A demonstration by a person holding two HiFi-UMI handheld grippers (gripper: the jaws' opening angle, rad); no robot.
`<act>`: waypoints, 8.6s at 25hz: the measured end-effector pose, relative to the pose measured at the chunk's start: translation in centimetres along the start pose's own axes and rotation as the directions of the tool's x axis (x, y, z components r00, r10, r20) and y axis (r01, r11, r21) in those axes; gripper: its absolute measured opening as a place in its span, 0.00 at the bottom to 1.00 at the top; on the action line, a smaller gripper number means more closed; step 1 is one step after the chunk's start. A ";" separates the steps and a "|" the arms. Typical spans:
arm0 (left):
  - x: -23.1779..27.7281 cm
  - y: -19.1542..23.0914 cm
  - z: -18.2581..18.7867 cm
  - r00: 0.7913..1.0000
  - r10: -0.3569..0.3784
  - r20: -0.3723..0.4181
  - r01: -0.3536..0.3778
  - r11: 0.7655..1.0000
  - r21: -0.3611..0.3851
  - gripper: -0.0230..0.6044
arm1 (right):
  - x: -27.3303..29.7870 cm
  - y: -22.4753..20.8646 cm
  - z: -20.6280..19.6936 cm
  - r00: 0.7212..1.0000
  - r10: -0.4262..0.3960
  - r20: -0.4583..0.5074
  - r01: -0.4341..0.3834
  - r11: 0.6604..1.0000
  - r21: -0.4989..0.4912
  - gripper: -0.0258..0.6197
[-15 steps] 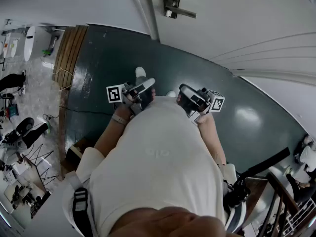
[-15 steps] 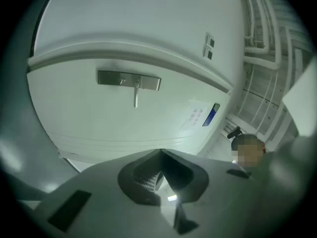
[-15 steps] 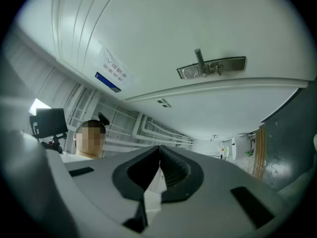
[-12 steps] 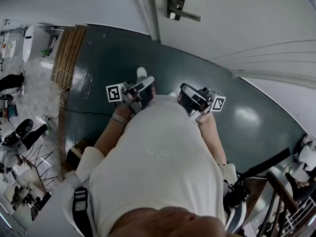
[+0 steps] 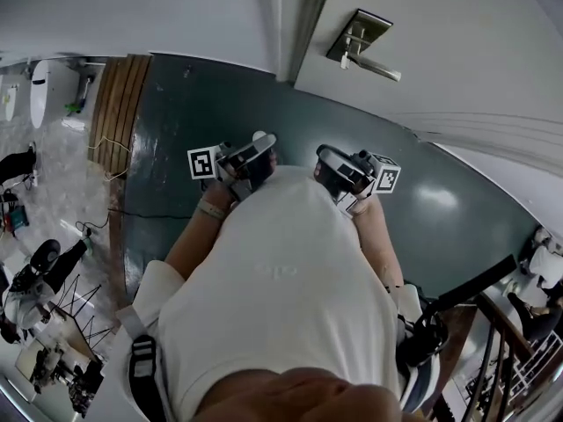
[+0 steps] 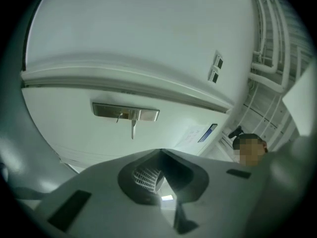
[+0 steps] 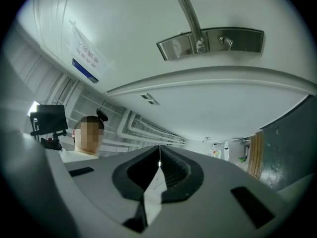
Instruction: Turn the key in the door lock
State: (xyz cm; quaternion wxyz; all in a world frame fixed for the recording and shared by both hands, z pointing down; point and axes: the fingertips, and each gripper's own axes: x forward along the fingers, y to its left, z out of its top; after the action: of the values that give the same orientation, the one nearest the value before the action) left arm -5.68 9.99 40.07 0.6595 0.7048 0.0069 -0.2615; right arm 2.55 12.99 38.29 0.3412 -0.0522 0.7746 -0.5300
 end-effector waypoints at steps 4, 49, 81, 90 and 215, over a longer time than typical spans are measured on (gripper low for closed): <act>-2.3 0.0 4.3 1.000 0.010 -0.015 -0.010 1.000 -0.012 0.05 | 4.7 -2.2 -0.3 1.000 0.006 -0.022 -0.006 1.000 0.000 0.08; 1.7 5.2 13.2 0.921 0.305 0.244 -0.344 0.930 0.133 0.05 | -3.5 -19.1 19.3 0.228 -0.637 0.737 0.029 -0.752 -0.659 0.13; 2.9 5.5 14.4 0.918 0.286 0.276 -0.319 0.944 0.080 0.05 | -3.5 -18.6 22.9 0.158 -0.648 0.745 0.542 -0.574 -0.614 0.13; 2.9 5.8 14.8 0.917 0.274 0.290 -0.307 0.949 0.075 0.05 | -3.9 -19.3 22.8 0.211 -0.701 0.681 0.744 -0.336 -0.577 0.13; 0.6 7.1 15.2 0.877 0.274 0.394 -0.290 0.957 -0.019 0.05 | -5.2 -19.6 22.2 0.386 -0.739 0.551 0.888 0.136 -0.440 0.12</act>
State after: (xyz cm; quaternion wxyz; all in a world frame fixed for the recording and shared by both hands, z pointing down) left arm -8.10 -5.30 46.49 0.6641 0.6447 -0.2332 -0.2984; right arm 14.02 -10.65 52.95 0.0251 -0.6398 0.7107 -0.2913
